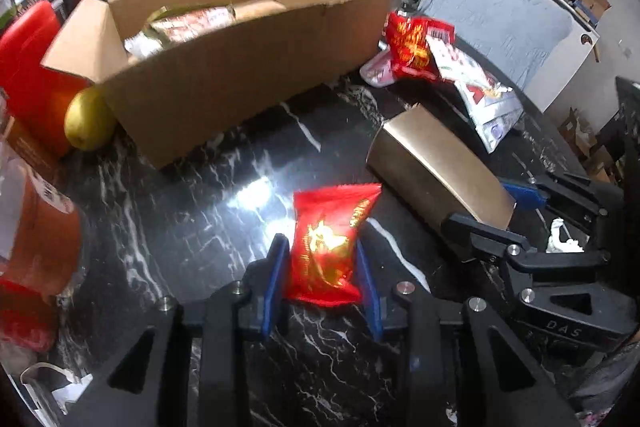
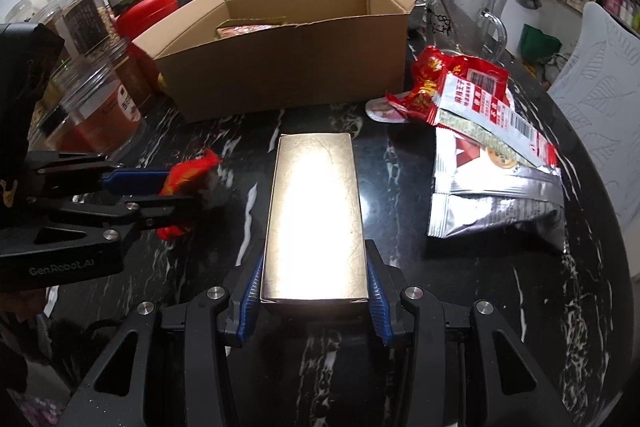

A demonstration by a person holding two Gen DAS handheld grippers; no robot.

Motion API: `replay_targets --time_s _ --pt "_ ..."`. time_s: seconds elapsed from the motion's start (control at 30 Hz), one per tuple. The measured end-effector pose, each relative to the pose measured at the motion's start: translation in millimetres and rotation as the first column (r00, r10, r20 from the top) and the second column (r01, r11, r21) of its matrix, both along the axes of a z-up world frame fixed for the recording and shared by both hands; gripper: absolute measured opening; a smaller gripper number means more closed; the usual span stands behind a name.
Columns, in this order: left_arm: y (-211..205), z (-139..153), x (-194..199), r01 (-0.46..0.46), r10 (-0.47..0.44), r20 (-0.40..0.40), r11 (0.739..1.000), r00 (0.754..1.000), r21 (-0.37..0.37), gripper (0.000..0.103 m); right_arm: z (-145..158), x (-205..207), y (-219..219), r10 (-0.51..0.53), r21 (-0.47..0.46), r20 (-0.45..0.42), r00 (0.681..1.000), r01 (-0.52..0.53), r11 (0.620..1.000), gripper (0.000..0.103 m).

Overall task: Organize snacks
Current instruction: 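Lift the red packet and gold box and carry both over the cardboard box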

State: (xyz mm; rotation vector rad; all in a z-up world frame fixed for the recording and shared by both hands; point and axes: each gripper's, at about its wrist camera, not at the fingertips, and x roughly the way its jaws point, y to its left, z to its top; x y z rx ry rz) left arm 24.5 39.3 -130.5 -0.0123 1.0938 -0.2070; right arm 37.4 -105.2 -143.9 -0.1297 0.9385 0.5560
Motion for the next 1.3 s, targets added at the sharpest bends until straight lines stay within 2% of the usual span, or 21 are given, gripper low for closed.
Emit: replay_targets --time_s 0.2,0.4,0.53,0.6,0.73,0.9,1.03,1.3 --pt "-5 -11 11 -0.001 0.001 -0.028 1.0 1.0 -0.016 0.034 -4 6 4 -0.004 -0.003 -0.014 1.0 0.004 1.0 0.049" --pt "-12 -13 14 0.011 -0.011 0.003 0.999 1.0 0.046 0.034 -10 14 9 -0.005 -0.01 -0.035 0.999 0.005 1.0 0.051" --pt "-13 -14 14 -0.008 0.006 0.031 0.999 0.999 0.052 0.034 -12 16 13 -0.006 -0.008 -0.02 1.0 0.006 1.0 0.051" --pt "-14 -14 14 -0.009 0.007 0.032 0.999 0.999 0.054 0.033 -12 16 14 -0.006 -0.007 -0.006 1.0 0.006 1.0 0.046" --pt "-12 -12 13 -0.02 0.018 0.037 0.999 0.999 0.049 0.033 -11 16 12 -0.005 0.03 -0.006 1.0 0.005 1.0 0.044" --pt "-6 -1 4 -0.036 0.033 0.062 0.998 0.998 0.052 0.033 -7 9 6 -0.015 0.047 -0.002 1.0 0.015 0.999 0.043" --pt "0 8 -5 -0.053 0.051 0.073 0.998 0.996 0.027 0.033 1 0 3 -0.013 0.049 0.016 1.0 0.012 0.999 0.043" --pt "8 37 -20 -0.092 0.09 0.146 0.996 0.985 0.006 0.033 21 -16 1 0.002 0.064 0.063 0.998 -0.006 0.998 0.043"
